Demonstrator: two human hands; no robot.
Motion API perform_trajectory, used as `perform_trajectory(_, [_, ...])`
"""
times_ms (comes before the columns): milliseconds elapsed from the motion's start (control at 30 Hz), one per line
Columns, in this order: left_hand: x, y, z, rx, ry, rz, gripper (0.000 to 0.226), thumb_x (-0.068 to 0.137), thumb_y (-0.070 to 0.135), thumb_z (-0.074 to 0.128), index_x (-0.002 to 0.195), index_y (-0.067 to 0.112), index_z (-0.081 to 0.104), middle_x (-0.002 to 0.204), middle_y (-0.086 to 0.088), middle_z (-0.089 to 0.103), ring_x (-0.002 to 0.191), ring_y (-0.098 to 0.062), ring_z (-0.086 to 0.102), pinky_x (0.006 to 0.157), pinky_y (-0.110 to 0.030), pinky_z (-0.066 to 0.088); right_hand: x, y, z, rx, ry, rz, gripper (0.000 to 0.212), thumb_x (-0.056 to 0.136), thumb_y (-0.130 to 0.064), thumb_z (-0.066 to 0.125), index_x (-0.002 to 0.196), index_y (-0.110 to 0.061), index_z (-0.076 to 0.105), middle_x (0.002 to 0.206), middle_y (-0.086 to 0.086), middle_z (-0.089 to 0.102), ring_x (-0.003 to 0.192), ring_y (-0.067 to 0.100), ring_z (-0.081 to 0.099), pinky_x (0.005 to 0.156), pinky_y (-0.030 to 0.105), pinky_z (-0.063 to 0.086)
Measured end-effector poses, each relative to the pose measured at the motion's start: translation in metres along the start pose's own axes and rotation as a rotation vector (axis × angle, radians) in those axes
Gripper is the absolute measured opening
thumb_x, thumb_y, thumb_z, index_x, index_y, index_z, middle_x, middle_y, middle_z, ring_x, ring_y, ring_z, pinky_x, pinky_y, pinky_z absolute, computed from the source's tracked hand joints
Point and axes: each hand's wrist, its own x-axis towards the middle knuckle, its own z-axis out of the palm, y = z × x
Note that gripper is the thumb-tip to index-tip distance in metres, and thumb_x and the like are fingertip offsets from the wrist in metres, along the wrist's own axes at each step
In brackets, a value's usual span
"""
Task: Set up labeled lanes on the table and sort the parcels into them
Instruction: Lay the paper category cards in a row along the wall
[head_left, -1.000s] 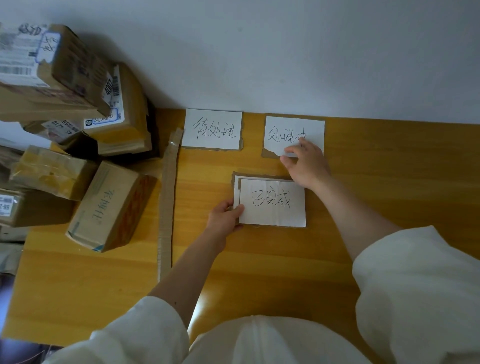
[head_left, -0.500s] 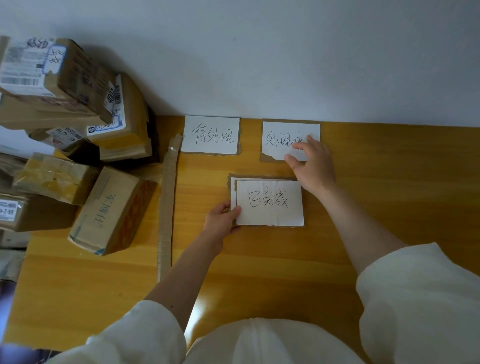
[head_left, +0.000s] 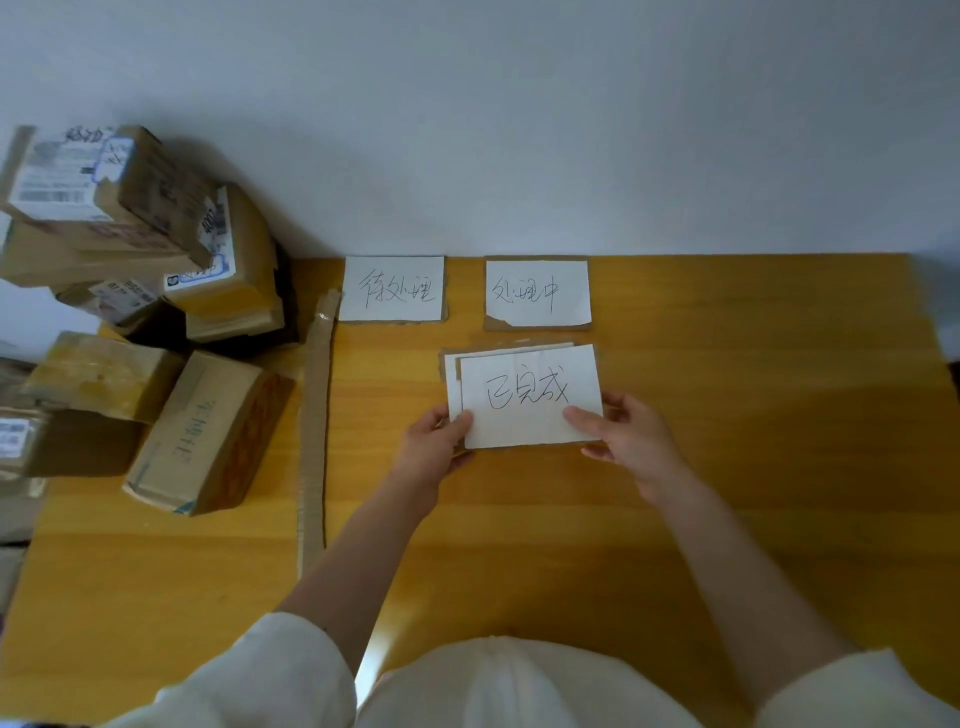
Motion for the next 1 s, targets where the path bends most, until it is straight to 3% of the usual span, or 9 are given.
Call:
perform_trajectory(100, [-0.01, -0.002, 0.007, -0.001, -0.015, 0.011, 0.022, 0.093, 0.023, 0.062, 0.114, 0.015, 0.059, 0.107, -0.001, 0.065, 0.092, -0.015, 0.063, 0.075, -0.026, 0.053, -0.011, 0.004, -0.007, 0.061, 0.065, -0.05, 0.025, 0.081, -0.011, 0.076, 0.097, -0.02, 0.06, 0.104, -0.001, 0.068, 0.09, 0.014, 0.067, 0.066, 0.023, 0.058])
perform_trajectory(267, [-0.024, -0.001, 0.021, 0.032, -0.049, 0.037, 0.025, 0.094, 0.032, 0.059, 0.112, 0.014, 0.062, 0.109, -0.003, 0.065, 0.101, -0.017, 0.062, 0.08, -0.028, 0.055, -0.02, 0.009, -0.023, 0.156, 0.125, -0.109, 0.02, 0.083, -0.008, 0.074, 0.094, -0.018, 0.061, 0.099, -0.002, 0.068, 0.086, 0.012, 0.066, 0.061, 0.019, 0.058])
perform_trajectory(533, [-0.036, -0.01, 0.049, 0.051, -0.052, 0.071, 0.012, 0.094, 0.028, 0.06, 0.104, 0.022, 0.062, 0.102, 0.0, 0.065, 0.094, -0.014, 0.062, 0.074, -0.025, 0.053, -0.026, 0.024, -0.059, 0.209, 0.173, -0.079, 0.024, 0.085, -0.008, 0.072, 0.105, -0.014, 0.06, 0.103, 0.001, 0.068, 0.091, 0.016, 0.067, 0.068, 0.026, 0.06])
perform_trajectory(633, [-0.036, -0.015, 0.062, 0.05, -0.015, 0.067, 0.016, 0.093, 0.029, 0.062, 0.107, 0.022, 0.062, 0.103, 0.0, 0.064, 0.097, -0.016, 0.061, 0.072, -0.026, 0.053, -0.022, 0.029, -0.078, 0.258, 0.251, -0.012, 0.03, 0.089, -0.007, 0.068, 0.116, -0.01, 0.057, 0.11, 0.006, 0.067, 0.1, 0.024, 0.066, 0.062, 0.027, 0.061])
perform_trajectory(800, [-0.032, -0.023, 0.082, 0.042, 0.045, 0.053, 0.017, 0.093, 0.027, 0.062, 0.109, 0.02, 0.061, 0.101, 0.001, 0.062, 0.096, -0.017, 0.059, 0.071, -0.027, 0.054, -0.009, 0.025, -0.113, 0.386, 0.309, 0.09, 0.014, 0.094, -0.008, 0.06, 0.106, -0.013, 0.057, 0.118, 0.011, 0.064, 0.108, 0.03, 0.063, 0.056, 0.027, 0.061])
perform_trajectory(1000, [-0.025, -0.024, 0.103, 0.101, 0.102, 0.028, 0.028, 0.095, 0.026, 0.058, 0.12, 0.014, 0.058, 0.117, -0.006, 0.058, 0.11, -0.024, 0.057, 0.07, -0.028, 0.054, 0.014, 0.005, -0.152, 0.444, 0.412, 0.055, 0.027, 0.097, -0.01, 0.056, 0.124, -0.013, 0.053, 0.121, 0.008, 0.061, 0.108, 0.026, 0.061, 0.062, 0.029, 0.057])
